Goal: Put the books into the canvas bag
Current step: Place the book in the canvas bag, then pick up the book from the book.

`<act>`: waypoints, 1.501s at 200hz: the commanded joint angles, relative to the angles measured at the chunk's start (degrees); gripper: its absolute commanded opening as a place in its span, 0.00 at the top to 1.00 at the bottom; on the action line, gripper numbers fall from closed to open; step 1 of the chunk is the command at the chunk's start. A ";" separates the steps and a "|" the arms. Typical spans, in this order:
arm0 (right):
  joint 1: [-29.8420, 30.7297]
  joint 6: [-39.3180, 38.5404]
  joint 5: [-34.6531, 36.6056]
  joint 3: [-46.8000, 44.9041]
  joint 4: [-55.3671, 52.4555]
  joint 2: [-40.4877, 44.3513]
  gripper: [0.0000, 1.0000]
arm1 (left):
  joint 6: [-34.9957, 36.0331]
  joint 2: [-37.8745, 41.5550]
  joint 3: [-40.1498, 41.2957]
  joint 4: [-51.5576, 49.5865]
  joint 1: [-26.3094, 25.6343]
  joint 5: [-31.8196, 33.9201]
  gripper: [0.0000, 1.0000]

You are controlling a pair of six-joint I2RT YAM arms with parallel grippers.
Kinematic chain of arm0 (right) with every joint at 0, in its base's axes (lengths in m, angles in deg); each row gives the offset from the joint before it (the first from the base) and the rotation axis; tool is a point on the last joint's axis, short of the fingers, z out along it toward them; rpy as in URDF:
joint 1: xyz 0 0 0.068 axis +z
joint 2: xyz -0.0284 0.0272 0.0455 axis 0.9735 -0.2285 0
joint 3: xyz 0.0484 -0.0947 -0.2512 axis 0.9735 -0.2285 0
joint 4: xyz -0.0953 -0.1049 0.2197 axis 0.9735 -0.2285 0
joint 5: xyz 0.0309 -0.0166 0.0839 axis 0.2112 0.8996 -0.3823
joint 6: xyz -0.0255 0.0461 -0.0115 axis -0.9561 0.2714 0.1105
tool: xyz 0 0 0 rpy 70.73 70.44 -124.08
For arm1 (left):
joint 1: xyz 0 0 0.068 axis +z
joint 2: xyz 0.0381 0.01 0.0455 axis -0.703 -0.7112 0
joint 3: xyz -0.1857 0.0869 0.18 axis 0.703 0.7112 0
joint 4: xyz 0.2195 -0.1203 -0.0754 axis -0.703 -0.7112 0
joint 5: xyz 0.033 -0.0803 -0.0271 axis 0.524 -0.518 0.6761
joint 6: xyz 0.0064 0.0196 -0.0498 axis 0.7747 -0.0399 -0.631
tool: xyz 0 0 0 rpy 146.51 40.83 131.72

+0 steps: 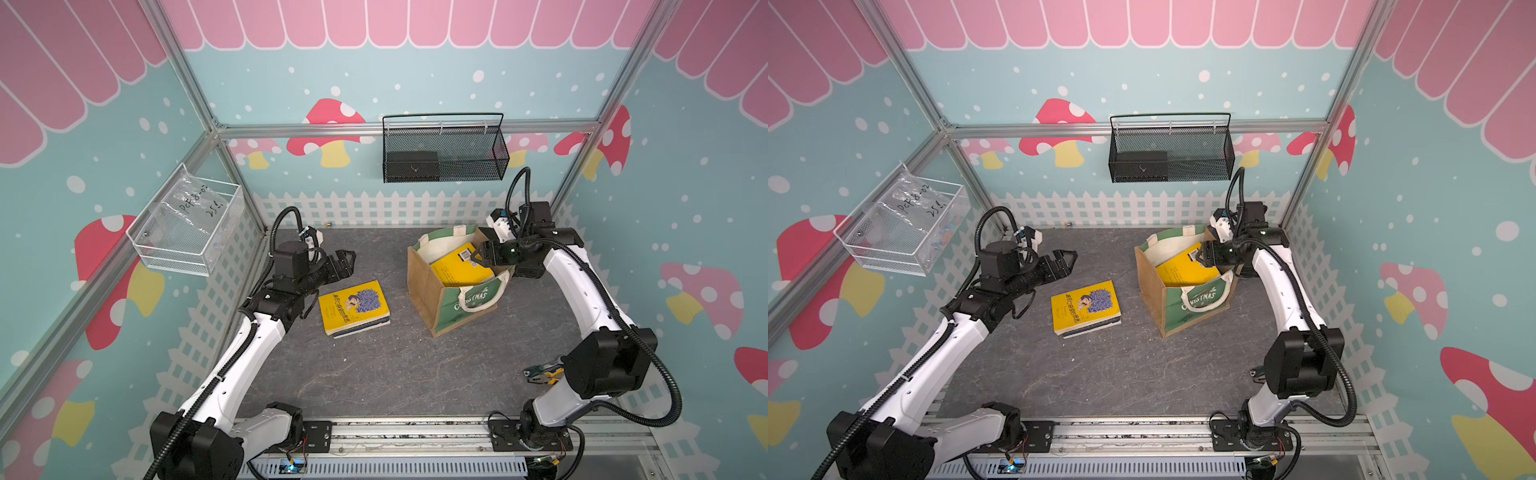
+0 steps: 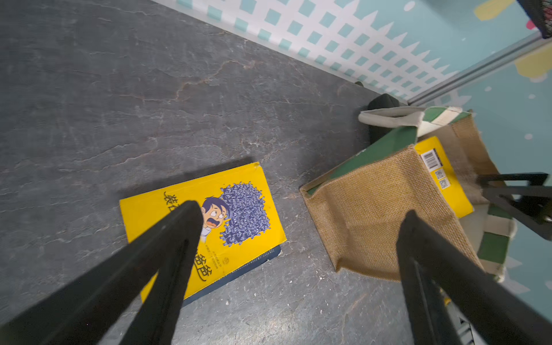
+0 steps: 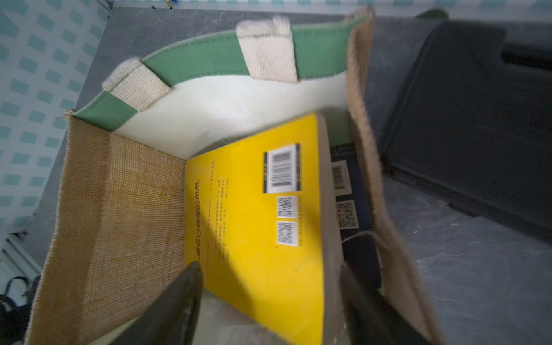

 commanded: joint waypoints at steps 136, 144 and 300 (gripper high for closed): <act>38.54 5.21 2.09 -1.82 27.30 -2.53 0.00 | -13.66 -5.02 14.75 -5.59 9.99 1.15 0.01; 38.99 7.31 0.69 -2.91 29.93 -4.28 0.00 | -13.95 -4.32 15.75 -5.19 10.35 1.32 0.01; 39.78 16.11 15.33 4.97 30.03 -34.75 0.00 | -16.41 -10.75 33.00 26.90 15.67 -13.93 0.01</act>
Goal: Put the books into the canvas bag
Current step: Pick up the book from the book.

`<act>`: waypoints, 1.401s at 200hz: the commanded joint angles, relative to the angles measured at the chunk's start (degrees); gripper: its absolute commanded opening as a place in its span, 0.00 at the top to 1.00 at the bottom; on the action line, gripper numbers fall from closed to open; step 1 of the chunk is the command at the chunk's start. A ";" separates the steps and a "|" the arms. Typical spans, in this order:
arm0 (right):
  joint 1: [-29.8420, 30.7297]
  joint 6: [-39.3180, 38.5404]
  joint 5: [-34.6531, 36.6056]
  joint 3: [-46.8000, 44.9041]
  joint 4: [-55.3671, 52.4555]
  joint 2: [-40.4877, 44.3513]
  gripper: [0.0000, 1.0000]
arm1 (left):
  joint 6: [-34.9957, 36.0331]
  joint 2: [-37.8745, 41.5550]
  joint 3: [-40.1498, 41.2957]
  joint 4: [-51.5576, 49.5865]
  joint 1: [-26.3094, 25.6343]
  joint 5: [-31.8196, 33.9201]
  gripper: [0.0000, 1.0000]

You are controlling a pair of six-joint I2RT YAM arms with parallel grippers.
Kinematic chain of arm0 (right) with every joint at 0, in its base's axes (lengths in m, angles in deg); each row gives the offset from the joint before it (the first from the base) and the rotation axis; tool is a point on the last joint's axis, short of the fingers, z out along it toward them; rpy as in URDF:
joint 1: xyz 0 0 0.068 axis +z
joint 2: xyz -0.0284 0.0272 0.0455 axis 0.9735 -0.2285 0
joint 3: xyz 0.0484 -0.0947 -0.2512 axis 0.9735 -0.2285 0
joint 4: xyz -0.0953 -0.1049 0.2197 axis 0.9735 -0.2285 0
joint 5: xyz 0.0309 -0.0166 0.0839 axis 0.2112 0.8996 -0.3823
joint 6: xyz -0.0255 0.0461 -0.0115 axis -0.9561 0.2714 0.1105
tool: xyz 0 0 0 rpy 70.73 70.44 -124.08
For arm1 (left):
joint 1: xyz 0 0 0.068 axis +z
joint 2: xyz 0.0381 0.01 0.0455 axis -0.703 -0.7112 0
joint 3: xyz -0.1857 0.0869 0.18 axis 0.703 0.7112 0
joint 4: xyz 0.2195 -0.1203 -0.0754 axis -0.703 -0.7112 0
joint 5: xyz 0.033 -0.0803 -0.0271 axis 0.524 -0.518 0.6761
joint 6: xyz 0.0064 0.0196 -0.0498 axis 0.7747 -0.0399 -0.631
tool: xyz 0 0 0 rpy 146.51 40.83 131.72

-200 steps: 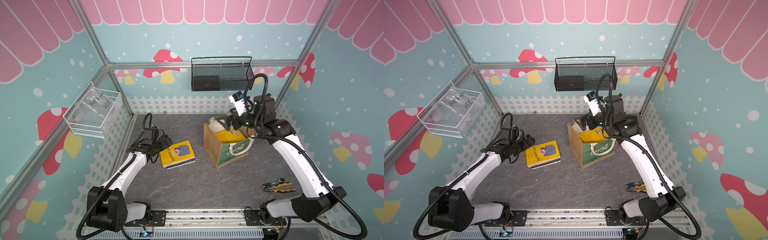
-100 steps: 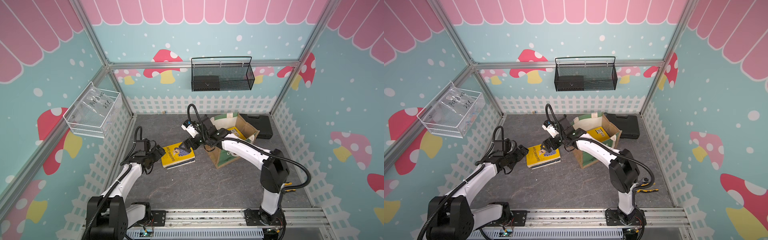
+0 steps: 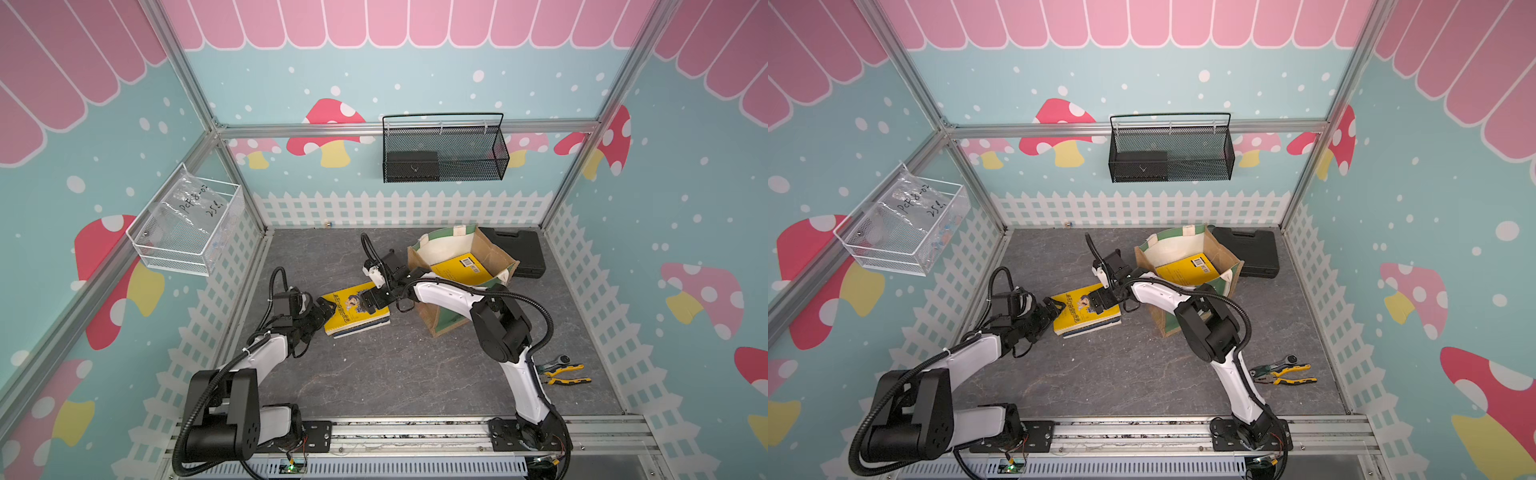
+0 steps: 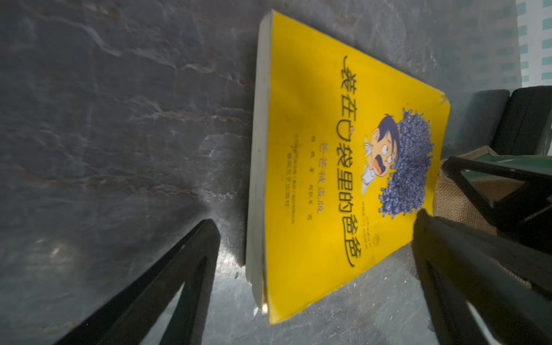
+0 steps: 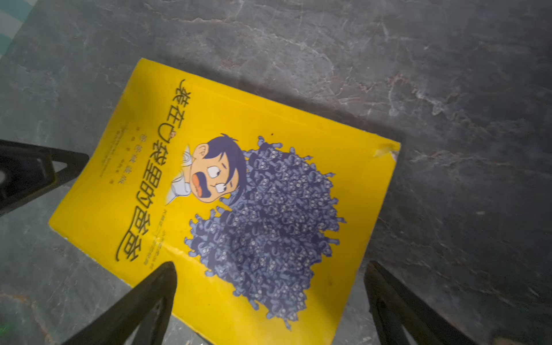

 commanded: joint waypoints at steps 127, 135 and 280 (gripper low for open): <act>-1.73 -1.39 -14.94 -5.20 13.86 -0.31 0.10 | -5.06 -10.17 2.66 21.87 -0.86 -8.34 0.11; -1.73 -1.21 -15.46 -6.36 15.41 0.63 0.12 | -4.87 -9.89 2.36 21.05 -0.89 -8.39 0.12; -2.08 -1.71 -19.86 -10.32 20.83 5.05 0.24 | 2.48 15.73 -4.56 -5.51 -0.66 -0.59 1.00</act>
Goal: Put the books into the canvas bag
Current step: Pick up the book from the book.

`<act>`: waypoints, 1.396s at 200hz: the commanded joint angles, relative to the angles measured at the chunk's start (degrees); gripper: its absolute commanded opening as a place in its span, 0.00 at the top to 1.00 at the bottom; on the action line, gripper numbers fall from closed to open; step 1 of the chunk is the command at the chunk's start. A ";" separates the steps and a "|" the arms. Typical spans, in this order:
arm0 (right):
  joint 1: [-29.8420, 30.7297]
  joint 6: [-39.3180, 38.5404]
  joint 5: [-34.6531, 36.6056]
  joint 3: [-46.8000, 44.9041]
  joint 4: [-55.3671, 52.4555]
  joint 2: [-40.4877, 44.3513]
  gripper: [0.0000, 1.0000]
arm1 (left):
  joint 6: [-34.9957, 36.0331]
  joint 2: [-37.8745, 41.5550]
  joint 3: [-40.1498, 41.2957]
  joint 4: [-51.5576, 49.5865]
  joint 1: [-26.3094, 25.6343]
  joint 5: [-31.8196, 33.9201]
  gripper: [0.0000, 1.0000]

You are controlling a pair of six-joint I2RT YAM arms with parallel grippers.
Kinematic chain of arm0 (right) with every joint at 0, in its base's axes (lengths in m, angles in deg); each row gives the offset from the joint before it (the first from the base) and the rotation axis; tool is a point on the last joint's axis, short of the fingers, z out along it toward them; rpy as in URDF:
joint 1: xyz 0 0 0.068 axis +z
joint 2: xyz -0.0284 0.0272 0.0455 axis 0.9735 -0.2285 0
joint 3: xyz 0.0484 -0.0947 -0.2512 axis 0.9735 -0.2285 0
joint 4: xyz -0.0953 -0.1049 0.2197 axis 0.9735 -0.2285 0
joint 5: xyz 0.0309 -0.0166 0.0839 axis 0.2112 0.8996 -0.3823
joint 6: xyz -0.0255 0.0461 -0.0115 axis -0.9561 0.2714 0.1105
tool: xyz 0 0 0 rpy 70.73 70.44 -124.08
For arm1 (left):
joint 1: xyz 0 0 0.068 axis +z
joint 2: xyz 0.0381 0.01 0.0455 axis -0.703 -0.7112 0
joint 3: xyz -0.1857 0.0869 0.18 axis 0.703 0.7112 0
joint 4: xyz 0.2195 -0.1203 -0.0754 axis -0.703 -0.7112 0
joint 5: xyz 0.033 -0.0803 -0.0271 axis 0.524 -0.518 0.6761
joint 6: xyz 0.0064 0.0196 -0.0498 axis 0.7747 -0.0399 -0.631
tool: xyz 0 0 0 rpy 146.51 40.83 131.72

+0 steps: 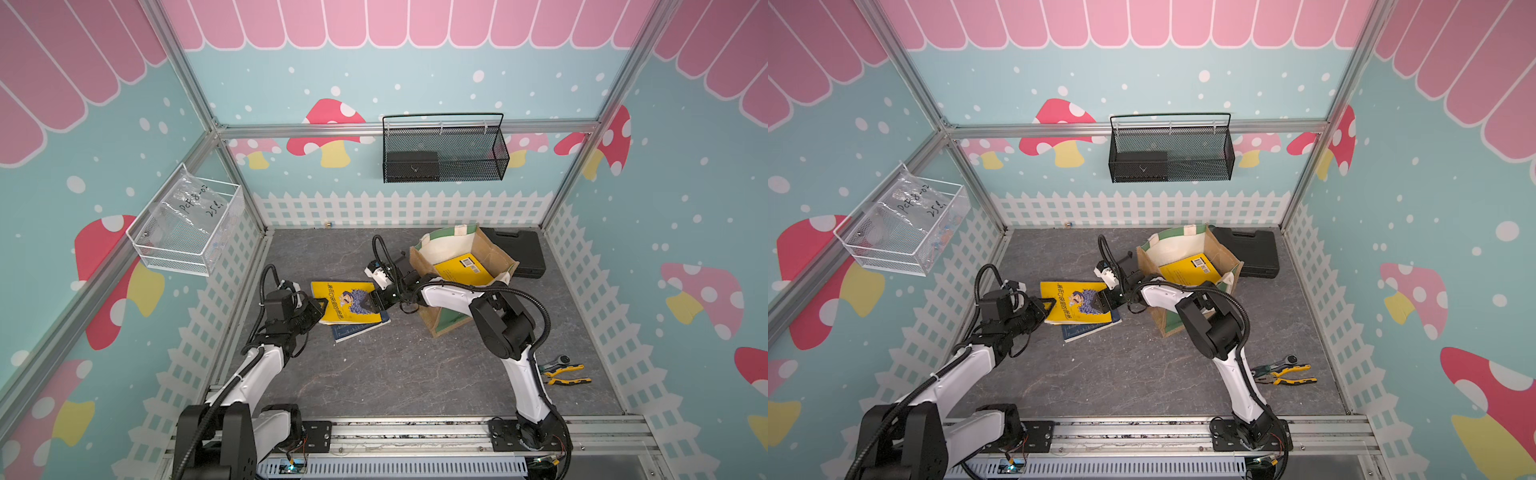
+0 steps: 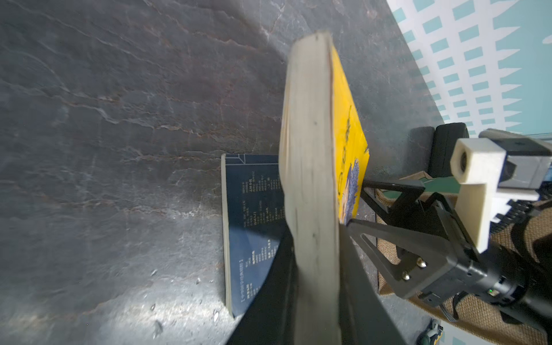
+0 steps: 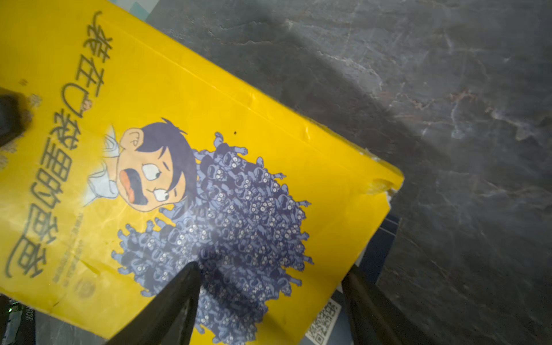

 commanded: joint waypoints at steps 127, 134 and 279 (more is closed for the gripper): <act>-7.80 2.24 -12.55 -14.24 7.29 34.60 0.01 | 0.01 15.61 -20.16 -0.66 1.41 -22.30 1.00; -8.21 2.62 -13.45 -14.69 8.15 35.36 0.00 | -2.05 15.81 -19.90 2.39 1.36 -23.75 1.00; -10.10 24.14 -30.86 -20.71 36.72 41.30 0.94 | -13.94 13.66 -14.40 24.45 -0.04 -29.02 0.39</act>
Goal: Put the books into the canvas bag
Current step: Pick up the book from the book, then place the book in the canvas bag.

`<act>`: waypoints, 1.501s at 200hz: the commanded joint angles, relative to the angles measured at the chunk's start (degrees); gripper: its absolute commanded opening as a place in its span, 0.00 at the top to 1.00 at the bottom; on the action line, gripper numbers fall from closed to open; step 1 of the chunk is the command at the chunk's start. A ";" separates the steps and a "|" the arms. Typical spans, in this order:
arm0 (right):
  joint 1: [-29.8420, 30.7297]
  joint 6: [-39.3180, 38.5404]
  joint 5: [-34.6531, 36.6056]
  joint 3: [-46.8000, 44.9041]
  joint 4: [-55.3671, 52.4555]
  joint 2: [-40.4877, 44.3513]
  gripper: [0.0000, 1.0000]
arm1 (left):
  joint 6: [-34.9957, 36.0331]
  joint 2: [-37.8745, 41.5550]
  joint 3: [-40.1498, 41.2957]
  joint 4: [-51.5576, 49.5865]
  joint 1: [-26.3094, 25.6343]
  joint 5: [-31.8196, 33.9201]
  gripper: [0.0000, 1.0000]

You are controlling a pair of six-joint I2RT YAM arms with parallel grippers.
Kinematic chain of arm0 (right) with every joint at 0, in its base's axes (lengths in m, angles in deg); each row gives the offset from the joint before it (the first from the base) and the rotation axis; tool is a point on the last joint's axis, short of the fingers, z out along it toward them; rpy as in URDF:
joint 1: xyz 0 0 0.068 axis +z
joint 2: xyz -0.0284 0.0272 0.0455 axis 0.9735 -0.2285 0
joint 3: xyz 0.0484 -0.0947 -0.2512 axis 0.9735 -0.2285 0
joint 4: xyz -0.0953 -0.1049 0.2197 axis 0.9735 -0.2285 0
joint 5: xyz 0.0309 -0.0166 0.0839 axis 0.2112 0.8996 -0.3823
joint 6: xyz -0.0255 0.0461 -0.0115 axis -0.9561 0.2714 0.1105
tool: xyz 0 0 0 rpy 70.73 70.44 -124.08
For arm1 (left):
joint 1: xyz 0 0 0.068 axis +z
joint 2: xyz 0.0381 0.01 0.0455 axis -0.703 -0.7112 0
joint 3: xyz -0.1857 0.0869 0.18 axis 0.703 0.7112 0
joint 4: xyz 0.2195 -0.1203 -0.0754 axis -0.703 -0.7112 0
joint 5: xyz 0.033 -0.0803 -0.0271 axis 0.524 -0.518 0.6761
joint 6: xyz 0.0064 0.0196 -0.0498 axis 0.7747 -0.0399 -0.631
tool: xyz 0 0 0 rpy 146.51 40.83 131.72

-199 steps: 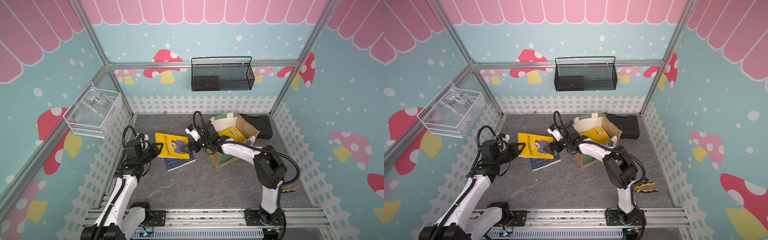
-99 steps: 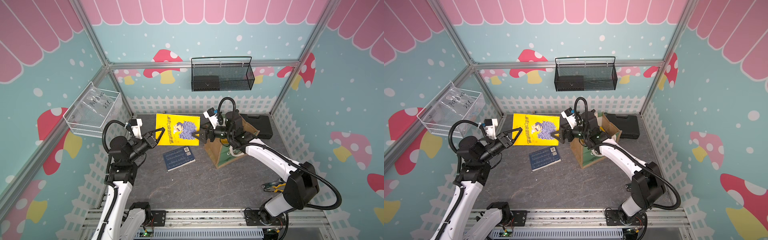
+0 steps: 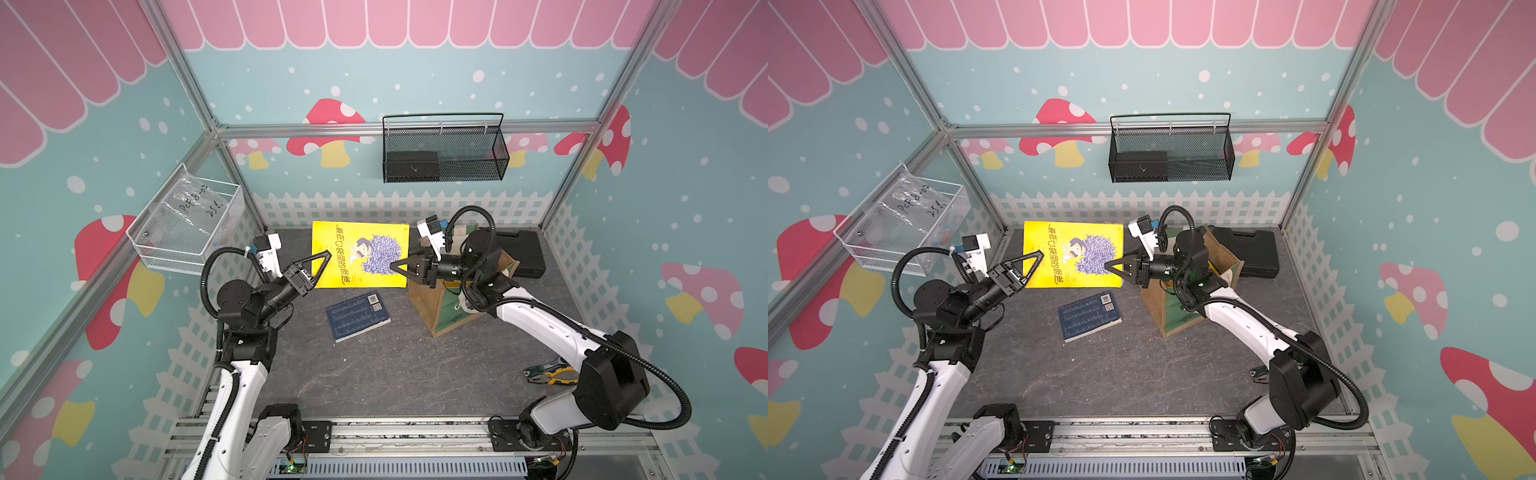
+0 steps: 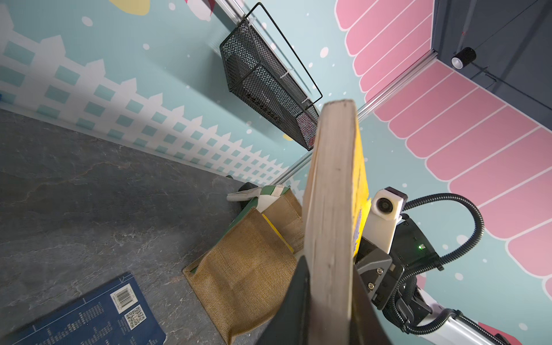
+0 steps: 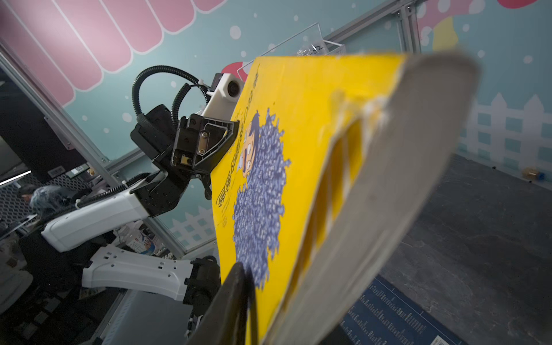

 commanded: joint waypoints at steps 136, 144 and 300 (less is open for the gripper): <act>-38.32 -20.91 -9.92 11.01 -55.63 14.23 1.00 | 8.10 -3.95 -1.04 -3.28 -1.19 0.46 0.01; -38.98 -22.82 -6.95 11.08 -58.94 15.33 1.00 | 9.55 -3.99 -1.77 -5.02 -1.54 0.48 0.01; -29.12 -41.68 18.53 29.10 -85.27 -5.31 1.00 | 20.43 -5.36 -4.12 -16.12 -7.71 6.78 0.01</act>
